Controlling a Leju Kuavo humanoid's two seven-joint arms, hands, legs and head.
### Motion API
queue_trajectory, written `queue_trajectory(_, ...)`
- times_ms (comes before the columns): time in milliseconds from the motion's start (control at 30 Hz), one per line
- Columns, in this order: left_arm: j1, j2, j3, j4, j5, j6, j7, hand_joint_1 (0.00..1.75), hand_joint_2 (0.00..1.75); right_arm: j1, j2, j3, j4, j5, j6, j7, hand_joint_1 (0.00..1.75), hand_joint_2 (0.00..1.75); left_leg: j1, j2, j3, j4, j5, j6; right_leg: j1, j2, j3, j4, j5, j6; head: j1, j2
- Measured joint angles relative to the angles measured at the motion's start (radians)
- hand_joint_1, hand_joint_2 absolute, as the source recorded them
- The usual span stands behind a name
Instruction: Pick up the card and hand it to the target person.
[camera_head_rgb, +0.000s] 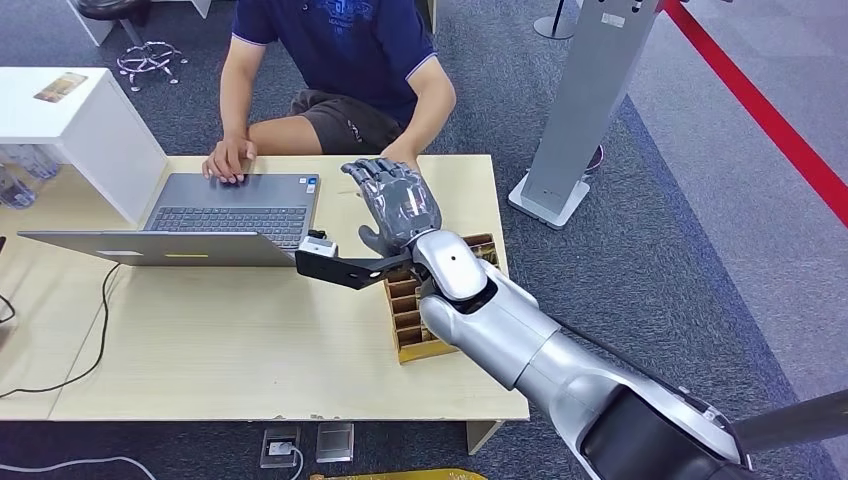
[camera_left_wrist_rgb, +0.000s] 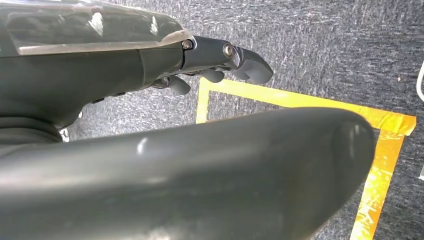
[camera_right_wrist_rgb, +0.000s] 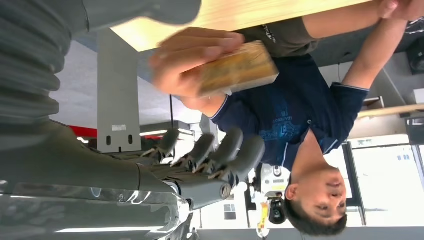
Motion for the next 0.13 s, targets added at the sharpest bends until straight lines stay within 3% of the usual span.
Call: queue_trajectory(133, 0.001, 0.0, 0.0, 0.0, 0.002, 0.005, -0.002, 0.0, 0.0, -0.003, 0.005, 0.007, 0.019, -0.009, 0.0, 0.004, 0.0, 1.75, 0.0, 0.0, 0.0, 0.0, 0.0, 0.0, 0.0, 0.0, 0.0, 0.0, 0.0, 0.0, -0.001, 0.0)
